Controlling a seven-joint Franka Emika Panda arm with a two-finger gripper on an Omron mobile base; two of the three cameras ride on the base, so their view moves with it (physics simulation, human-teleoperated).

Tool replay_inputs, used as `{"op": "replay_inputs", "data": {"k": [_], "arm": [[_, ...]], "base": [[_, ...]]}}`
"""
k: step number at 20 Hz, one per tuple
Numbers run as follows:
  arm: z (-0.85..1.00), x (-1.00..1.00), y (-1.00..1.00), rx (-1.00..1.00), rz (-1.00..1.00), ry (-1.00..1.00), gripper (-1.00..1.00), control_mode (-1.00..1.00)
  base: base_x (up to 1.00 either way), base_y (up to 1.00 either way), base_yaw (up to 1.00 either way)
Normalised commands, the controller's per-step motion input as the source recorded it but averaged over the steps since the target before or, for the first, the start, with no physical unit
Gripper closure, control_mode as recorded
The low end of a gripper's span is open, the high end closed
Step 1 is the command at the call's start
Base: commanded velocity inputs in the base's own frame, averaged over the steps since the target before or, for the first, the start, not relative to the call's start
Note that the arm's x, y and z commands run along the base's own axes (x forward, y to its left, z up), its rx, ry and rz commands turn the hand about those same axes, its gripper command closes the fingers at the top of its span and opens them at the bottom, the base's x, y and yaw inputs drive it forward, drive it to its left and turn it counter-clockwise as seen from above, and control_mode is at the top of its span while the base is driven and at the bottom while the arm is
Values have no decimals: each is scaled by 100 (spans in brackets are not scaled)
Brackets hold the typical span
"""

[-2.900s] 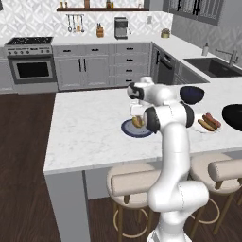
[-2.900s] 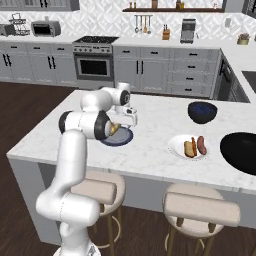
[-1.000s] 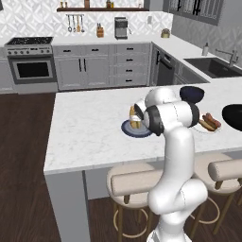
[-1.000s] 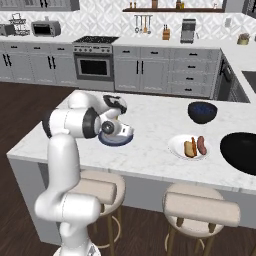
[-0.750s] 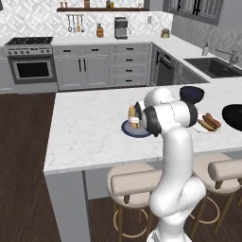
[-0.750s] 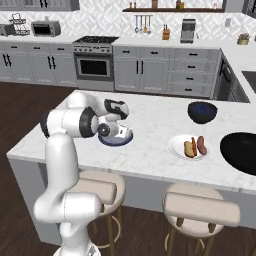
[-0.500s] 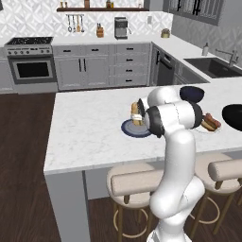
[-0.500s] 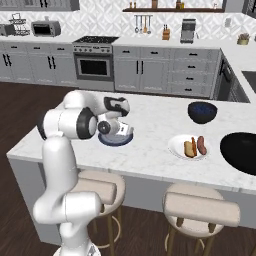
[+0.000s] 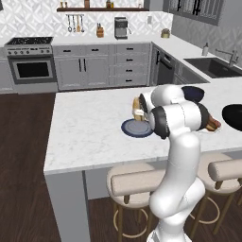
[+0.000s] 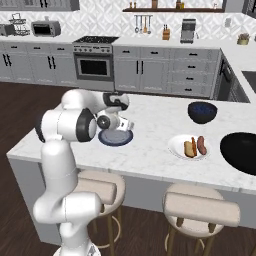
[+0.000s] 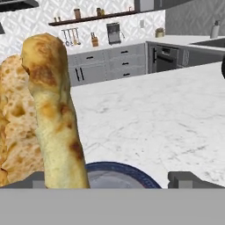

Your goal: Place one bun and one sausage from the bowl on each plate.

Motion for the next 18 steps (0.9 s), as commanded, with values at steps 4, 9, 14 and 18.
{"op": "replay_inputs", "data": {"k": [4,9,14,18], "arm": [[-56,0,-19,0,0,-2,-100,-100],[-72,-4,-16,0,0,-12,-100,-100],[-39,-23,-9,0,0,-2,-100,-100],[-45,-19,0,0,0,0,-100,-100]], "base": [[0,0,0],[0,0,0],[0,0,0],[0,0,0]]}}
